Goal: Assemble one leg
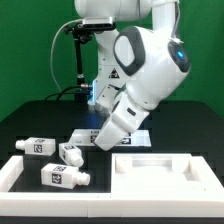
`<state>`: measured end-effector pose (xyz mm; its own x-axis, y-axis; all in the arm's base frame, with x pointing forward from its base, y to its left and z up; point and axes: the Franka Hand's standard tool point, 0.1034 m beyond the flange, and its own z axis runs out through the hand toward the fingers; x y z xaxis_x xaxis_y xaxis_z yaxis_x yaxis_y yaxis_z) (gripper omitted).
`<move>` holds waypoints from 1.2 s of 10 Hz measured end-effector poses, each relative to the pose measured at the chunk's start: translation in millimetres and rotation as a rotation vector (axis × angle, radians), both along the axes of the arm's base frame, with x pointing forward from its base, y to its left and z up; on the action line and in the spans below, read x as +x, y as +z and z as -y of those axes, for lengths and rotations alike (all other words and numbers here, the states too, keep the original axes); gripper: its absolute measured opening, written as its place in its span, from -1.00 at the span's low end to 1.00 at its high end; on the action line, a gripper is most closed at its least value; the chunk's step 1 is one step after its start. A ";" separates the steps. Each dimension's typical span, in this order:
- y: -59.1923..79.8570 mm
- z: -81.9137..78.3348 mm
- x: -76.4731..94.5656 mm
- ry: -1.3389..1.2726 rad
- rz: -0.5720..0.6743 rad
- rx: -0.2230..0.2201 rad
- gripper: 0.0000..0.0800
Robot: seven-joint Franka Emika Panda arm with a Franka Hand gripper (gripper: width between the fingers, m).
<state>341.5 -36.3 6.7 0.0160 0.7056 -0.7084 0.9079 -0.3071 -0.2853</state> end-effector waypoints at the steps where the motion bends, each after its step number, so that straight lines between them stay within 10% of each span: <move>1: 0.7 -1.1 -0.6 0.013 -0.028 -0.065 0.62; 5: -0.5 -1.1 -1.3 0.027 -0.057 -0.123 0.62; 7: -0.5 -1.0 -1.6 0.027 -0.058 -0.124 -0.04; 12: 6.8 -1.9 2.9 0.030 -0.070 -0.136 -0.12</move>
Offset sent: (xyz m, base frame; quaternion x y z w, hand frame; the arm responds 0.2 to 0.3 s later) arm -0.0009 -0.0009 -0.0007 0.0021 0.0049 -0.0021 1.0000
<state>344.4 -34.4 13.5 -0.0566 0.6028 -0.7959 0.8967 -0.3198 -0.3060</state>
